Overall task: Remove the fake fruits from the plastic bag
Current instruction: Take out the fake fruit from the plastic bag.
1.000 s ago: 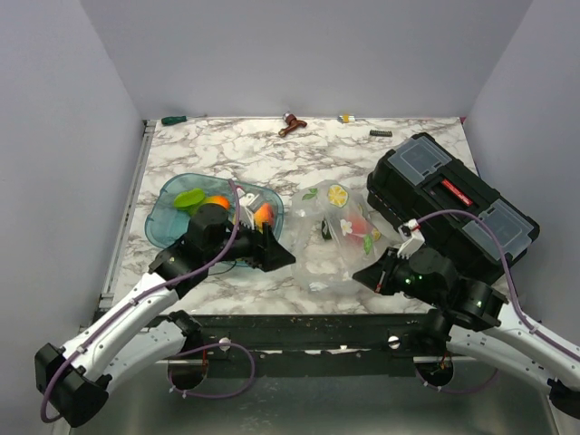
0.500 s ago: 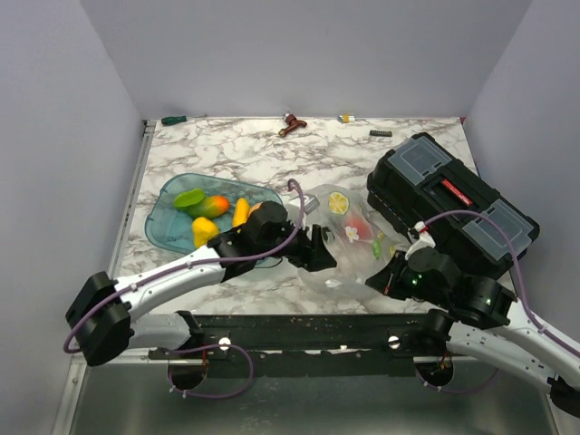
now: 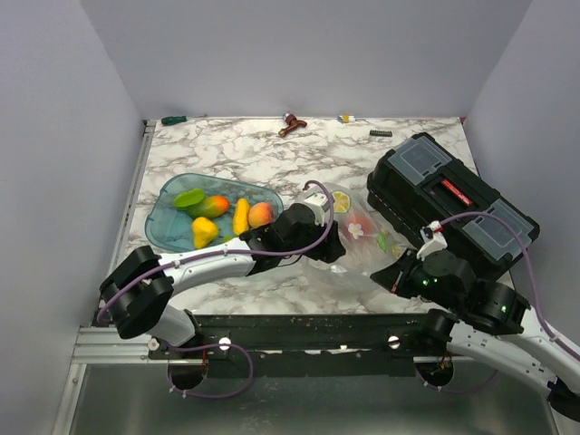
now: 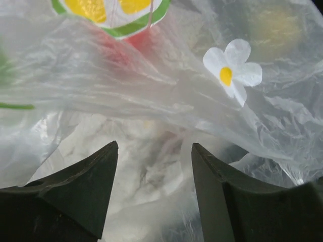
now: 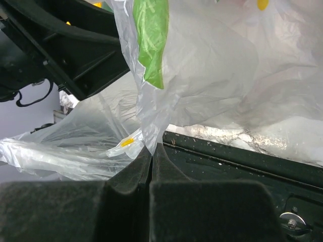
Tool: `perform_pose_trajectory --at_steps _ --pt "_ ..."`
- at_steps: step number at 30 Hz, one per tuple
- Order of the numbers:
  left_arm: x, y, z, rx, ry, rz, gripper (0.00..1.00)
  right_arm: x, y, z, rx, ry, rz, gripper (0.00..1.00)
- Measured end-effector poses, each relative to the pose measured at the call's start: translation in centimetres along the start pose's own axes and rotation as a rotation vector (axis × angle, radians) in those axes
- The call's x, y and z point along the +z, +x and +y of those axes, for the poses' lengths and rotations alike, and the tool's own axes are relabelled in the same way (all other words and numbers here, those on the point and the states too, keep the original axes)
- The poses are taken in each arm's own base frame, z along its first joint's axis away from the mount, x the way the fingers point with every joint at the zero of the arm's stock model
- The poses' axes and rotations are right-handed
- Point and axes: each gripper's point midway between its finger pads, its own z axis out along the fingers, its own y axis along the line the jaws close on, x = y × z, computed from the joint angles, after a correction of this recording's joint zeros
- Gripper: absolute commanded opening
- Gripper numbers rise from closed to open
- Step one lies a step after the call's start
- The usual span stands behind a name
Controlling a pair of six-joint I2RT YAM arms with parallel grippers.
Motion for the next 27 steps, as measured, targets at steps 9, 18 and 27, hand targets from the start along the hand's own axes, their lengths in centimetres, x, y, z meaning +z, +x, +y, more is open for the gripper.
perform_pose_trajectory --at_steps 9,18,27 --pt "3.5 -1.0 0.5 -0.035 -0.015 -0.059 0.56 -0.1 -0.4 0.7 0.007 -0.026 -0.016 0.01" --pt "7.5 -4.2 0.5 -0.059 -0.069 -0.123 0.87 -0.3 -0.6 1.0 0.010 -0.039 -0.024 0.01" --pt "11.3 -6.2 0.2 -0.068 -0.111 -0.161 0.87 -0.7 -1.2 1.8 0.016 -0.065 -0.038 0.01"
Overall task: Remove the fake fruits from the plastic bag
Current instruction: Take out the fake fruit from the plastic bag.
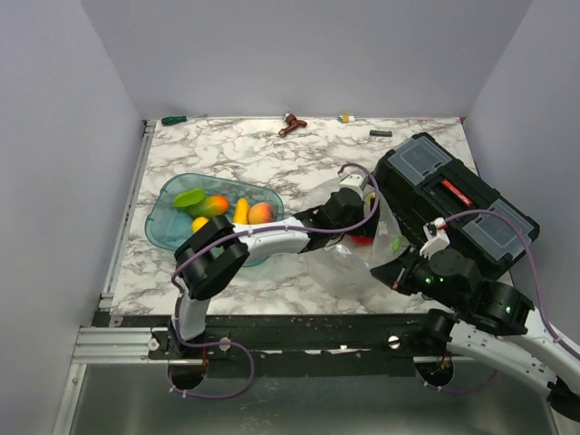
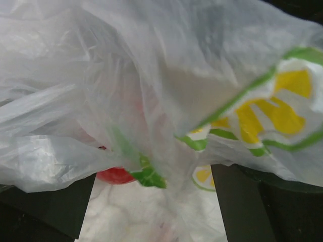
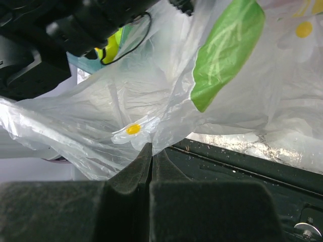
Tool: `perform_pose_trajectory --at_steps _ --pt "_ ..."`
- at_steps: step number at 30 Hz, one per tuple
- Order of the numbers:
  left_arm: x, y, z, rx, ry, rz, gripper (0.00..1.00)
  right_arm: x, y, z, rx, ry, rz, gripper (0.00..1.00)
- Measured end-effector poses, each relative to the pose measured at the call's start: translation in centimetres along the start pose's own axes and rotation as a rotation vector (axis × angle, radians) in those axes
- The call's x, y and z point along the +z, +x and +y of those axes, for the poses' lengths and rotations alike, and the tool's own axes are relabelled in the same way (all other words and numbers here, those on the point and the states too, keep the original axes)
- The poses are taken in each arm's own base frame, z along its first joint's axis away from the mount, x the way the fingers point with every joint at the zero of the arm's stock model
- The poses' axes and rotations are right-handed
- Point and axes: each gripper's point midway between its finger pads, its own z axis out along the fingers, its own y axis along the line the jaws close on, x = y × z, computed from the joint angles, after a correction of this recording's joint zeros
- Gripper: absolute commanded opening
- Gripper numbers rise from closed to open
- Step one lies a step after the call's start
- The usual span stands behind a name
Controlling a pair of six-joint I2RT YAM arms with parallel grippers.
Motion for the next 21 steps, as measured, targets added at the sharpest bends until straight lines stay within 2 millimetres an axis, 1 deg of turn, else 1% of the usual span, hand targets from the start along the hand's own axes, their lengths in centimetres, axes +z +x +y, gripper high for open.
perform_pose_trajectory --at_steps 4,7,9,14,18,20,21 --pt "2.3 1.2 -0.2 -0.012 -0.034 0.028 0.85 0.1 0.0 0.0 -0.001 0.002 0.002 0.01" --pt "3.5 2.4 0.5 -0.022 -0.065 0.057 0.83 0.1 0.1 0.1 0.000 -0.001 0.005 0.01" --pt "4.0 3.4 1.1 -0.029 -0.087 0.084 0.84 0.1 0.1 0.1 0.000 -0.003 0.006 0.01" --pt "4.5 4.6 1.4 -0.028 -0.089 0.123 0.84 -0.3 -0.2 0.5 0.005 -0.019 -0.003 0.01" --pt "4.4 5.5 0.7 -0.027 -0.049 0.162 0.83 -0.6 -0.3 0.7 0.009 -0.030 -0.008 0.01" --pt "4.3 6.1 0.5 -0.026 -0.030 0.179 0.80 -0.6 -0.3 0.7 0.012 -0.031 -0.008 0.01" --pt "4.2 6.5 0.6 -0.022 -0.028 0.190 0.76 -0.6 -0.4 0.7 0.013 -0.031 -0.009 0.01"
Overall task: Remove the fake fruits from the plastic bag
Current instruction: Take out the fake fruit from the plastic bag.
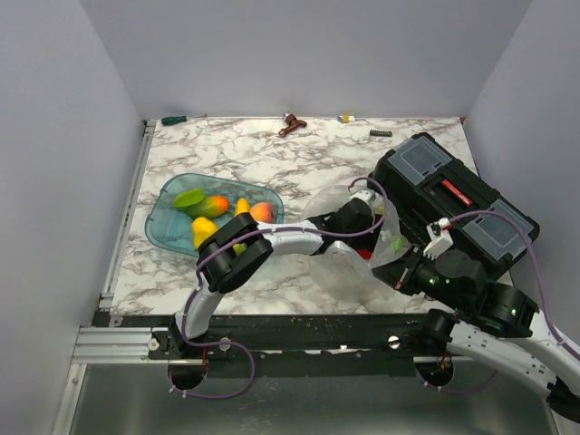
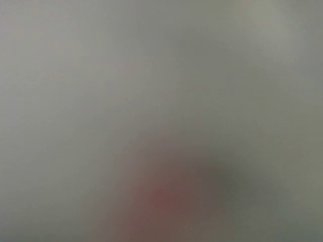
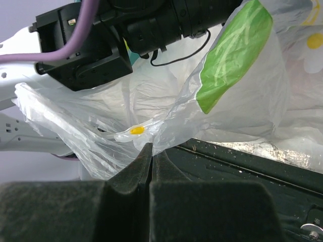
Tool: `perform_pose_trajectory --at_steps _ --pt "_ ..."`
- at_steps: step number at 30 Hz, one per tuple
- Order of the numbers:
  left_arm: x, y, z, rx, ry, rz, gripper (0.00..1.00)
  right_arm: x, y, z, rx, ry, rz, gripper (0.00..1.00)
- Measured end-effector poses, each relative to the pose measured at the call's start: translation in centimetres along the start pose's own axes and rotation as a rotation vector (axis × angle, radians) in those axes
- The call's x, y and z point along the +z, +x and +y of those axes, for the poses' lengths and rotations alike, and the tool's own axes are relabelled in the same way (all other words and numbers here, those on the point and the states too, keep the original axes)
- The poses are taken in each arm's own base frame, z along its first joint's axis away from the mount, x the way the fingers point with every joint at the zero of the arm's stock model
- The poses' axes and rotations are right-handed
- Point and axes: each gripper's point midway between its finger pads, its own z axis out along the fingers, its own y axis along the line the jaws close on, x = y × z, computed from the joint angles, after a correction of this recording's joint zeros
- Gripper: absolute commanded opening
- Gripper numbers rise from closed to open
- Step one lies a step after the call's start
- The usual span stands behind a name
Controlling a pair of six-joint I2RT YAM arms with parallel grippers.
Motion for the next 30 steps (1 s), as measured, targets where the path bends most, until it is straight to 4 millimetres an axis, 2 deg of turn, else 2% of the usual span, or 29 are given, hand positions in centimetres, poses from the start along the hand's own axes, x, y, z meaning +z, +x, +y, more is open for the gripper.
perform_pose_trajectory --at_steps 2,7,13,16,23,27,30 --pt "-0.1 1.0 0.6 0.017 -0.005 0.027 0.68 -0.1 0.0 0.0 0.001 -0.003 -0.001 0.01" --pt "-1.5 1.6 1.0 0.060 -0.006 0.052 0.48 -0.2 -0.1 0.1 0.003 -0.009 -0.005 0.01" --pt "-5.1 1.1 0.3 0.118 0.026 0.059 0.36 -0.3 -0.1 0.1 0.004 -0.013 -0.007 0.01" --pt "-7.1 0.3 -0.6 0.137 0.059 0.045 0.36 -0.5 -0.2 0.1 0.006 -0.018 -0.010 0.01" --pt "-13.3 -1.2 -3.3 0.166 0.190 0.010 0.36 -0.4 -0.2 0.1 0.007 -0.018 -0.010 0.01" --pt "-16.5 -1.4 -4.2 0.170 0.280 0.015 0.36 -0.1 0.0 -0.1 0.005 -0.014 -0.006 0.01" --pt "-18.3 -1.6 -4.1 0.167 0.322 0.013 0.34 0.3 0.4 -0.5 -0.001 0.003 0.005 0.01"
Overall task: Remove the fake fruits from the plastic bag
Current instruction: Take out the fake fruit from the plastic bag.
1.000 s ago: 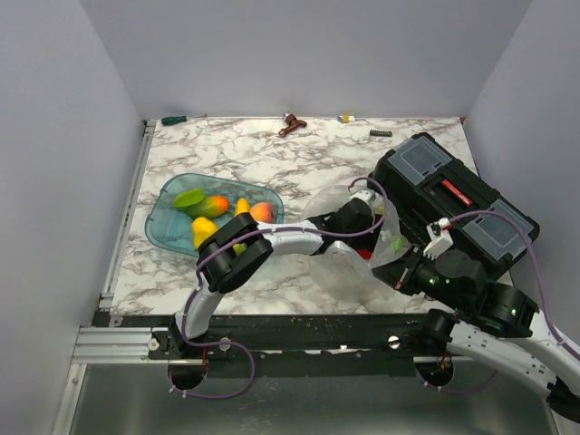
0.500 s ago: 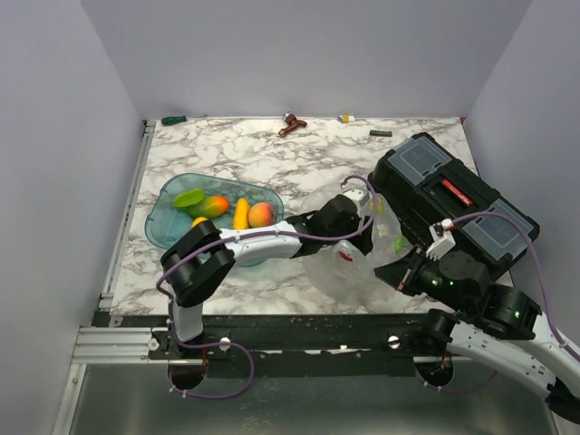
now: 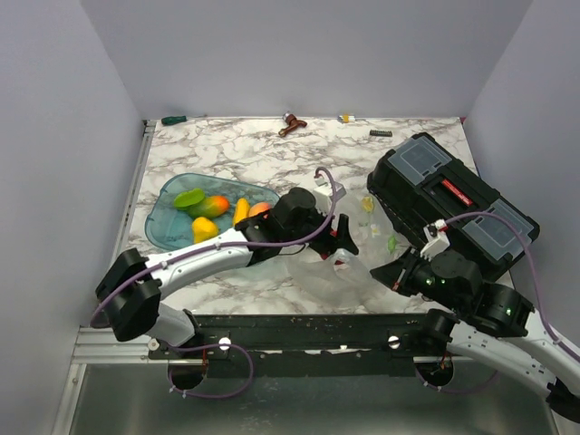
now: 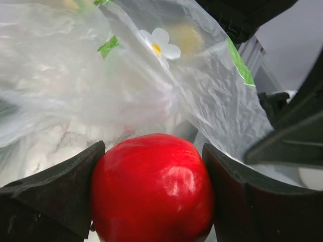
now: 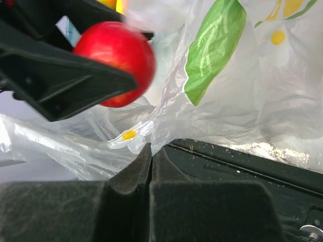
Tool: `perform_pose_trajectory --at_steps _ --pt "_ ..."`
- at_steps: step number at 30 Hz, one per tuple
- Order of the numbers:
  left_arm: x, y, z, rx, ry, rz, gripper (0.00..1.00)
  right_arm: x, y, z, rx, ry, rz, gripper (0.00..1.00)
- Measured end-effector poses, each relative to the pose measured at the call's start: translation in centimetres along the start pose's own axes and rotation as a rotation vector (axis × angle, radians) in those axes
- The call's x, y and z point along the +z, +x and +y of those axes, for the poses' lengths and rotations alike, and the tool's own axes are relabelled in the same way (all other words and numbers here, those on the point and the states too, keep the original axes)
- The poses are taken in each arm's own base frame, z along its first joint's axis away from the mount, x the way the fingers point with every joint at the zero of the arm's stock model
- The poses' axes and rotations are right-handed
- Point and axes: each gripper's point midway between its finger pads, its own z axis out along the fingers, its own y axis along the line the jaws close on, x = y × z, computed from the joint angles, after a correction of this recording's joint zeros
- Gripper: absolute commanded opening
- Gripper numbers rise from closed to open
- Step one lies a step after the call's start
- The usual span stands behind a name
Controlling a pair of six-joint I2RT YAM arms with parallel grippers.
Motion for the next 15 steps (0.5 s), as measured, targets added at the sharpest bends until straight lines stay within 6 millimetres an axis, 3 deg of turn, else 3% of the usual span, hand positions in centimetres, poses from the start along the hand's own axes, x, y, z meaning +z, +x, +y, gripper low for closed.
perform_pose_trajectory --at_steps 7,12,15 --pt "-4.9 -0.7 -0.3 0.007 0.041 -0.053 0.32 1.3 0.7 -0.6 -0.016 0.025 0.020 0.01" --pt "-9.5 -3.1 -0.5 0.031 0.038 -0.167 0.32 1.9 0.9 -0.3 -0.017 0.020 0.024 0.01" --pt "-12.7 -4.8 0.1 0.040 -0.010 -0.254 0.20 2.1 0.9 -0.1 -0.018 0.018 0.027 0.01"
